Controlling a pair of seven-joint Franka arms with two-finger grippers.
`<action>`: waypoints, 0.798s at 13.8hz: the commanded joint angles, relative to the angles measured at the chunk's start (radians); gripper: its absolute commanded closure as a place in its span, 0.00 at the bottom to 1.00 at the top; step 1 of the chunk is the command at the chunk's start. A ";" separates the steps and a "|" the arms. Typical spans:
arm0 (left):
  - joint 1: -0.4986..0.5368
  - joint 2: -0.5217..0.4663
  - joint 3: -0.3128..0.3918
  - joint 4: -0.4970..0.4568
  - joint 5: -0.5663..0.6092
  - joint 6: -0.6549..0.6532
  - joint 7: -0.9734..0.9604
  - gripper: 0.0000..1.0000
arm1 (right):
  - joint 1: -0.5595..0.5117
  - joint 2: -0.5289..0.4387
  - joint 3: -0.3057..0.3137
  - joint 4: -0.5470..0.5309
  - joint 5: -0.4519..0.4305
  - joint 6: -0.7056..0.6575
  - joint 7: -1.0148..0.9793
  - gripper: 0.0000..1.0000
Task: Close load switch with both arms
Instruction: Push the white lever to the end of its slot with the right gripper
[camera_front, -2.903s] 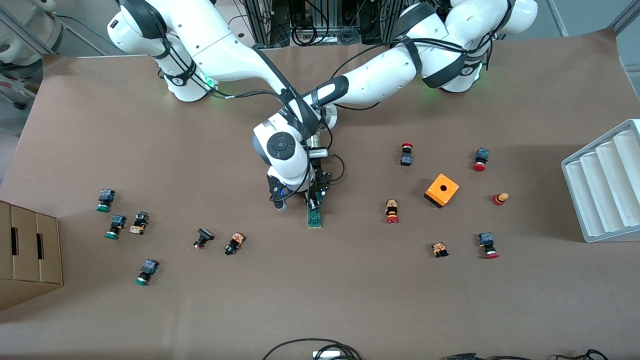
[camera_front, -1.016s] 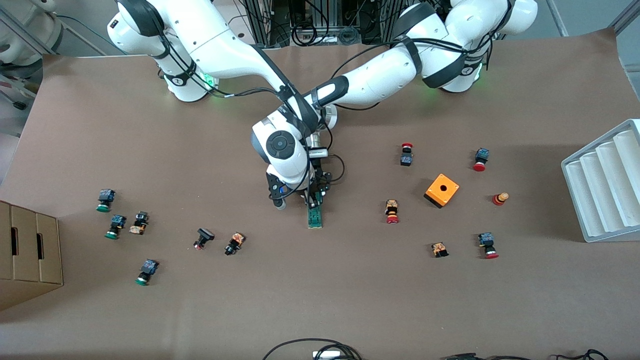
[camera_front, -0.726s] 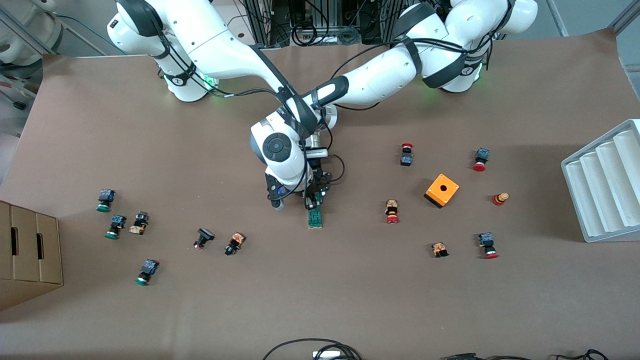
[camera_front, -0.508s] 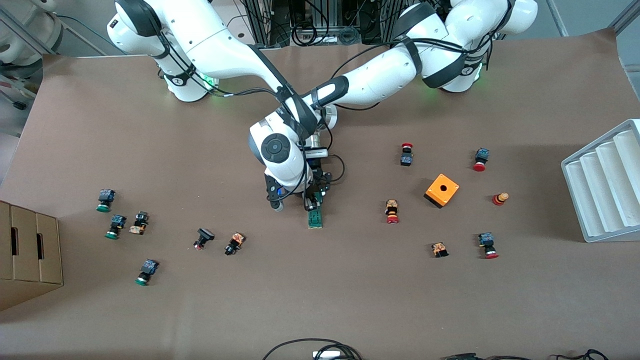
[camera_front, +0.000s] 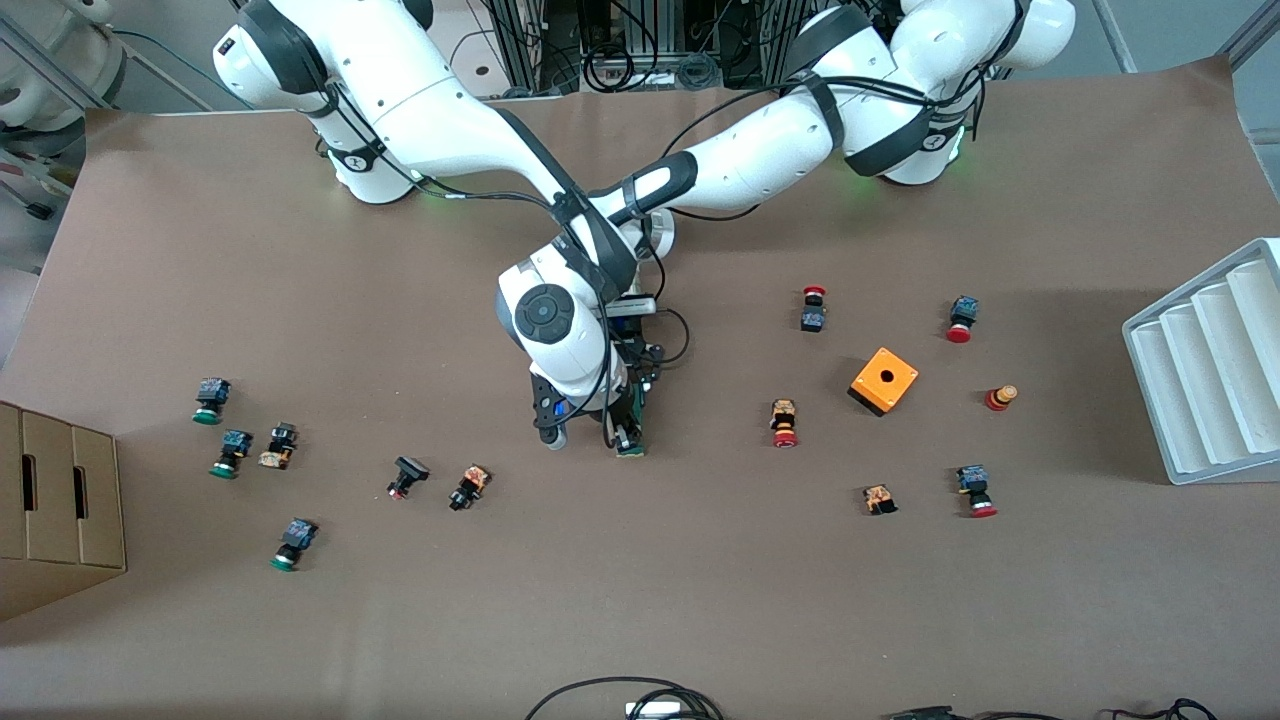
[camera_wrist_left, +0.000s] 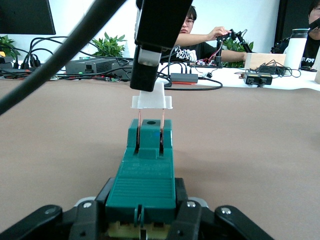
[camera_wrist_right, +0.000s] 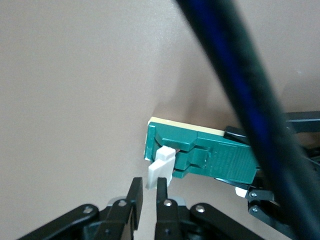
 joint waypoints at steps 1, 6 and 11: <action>-0.007 0.025 -0.001 0.026 0.014 0.017 0.004 0.52 | -0.008 0.036 -0.006 0.046 0.032 0.016 -0.011 0.83; -0.007 0.025 -0.001 0.028 0.014 0.017 0.004 0.52 | -0.015 0.066 -0.008 0.086 0.032 0.013 -0.009 0.83; -0.007 0.025 -0.001 0.028 0.015 0.017 0.006 0.52 | -0.027 0.099 -0.012 0.128 0.032 0.004 -0.008 0.82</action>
